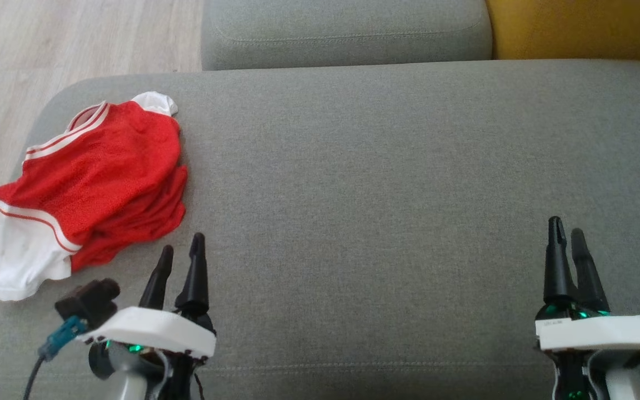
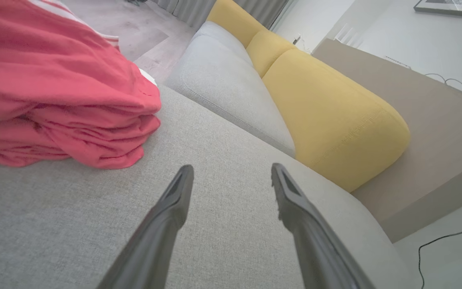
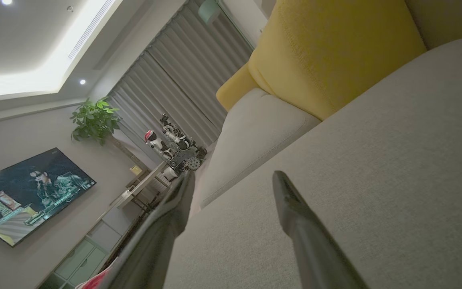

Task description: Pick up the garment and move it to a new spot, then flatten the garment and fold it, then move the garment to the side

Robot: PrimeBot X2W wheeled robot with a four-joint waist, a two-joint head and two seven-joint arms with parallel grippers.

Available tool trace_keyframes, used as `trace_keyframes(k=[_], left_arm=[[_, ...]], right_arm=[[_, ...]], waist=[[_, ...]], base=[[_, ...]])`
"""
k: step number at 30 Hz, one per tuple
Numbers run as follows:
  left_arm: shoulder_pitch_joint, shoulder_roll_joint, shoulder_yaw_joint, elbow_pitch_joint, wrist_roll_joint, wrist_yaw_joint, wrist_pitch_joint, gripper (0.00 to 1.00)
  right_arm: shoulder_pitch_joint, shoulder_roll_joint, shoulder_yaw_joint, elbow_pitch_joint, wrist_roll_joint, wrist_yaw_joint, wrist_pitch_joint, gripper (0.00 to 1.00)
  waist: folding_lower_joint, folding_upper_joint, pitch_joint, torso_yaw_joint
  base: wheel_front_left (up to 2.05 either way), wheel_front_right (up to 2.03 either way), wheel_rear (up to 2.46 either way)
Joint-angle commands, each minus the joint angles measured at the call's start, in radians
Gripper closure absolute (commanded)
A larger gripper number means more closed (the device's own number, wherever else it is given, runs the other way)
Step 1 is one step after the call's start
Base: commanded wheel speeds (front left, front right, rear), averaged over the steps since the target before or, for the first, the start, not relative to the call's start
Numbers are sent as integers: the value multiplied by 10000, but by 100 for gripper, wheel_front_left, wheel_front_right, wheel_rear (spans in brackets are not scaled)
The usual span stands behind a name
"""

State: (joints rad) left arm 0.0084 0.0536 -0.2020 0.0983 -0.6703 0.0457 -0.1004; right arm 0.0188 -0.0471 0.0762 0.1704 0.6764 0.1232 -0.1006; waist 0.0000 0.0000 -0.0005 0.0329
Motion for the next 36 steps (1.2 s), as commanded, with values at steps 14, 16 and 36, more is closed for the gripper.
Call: trace_keyframes(k=[14, 16, 36], left_arm=[[-779, 562, -908, -956, 2134, 943, -538, 0], [-790, 592, -1028, -1010, 2361, 1097, -597, 0], [-926, 837, -1854, -1697, 4713, 2086, -1184, 0]], right_arm=[[-181, -83, 666, -787, -2069, 53, -538, 0], [-166, -85, 726, -829, -2325, 54, -597, 0], [-87, -105, 1269, -995, -4878, 66, -1183, 0]], waist=[[0, 0, -29, 101], [0, 0, -37, 116], [0, 0, -41, 227]], base=[[0, 0, 0], [0, 0, 0], [0, 0, 0]])
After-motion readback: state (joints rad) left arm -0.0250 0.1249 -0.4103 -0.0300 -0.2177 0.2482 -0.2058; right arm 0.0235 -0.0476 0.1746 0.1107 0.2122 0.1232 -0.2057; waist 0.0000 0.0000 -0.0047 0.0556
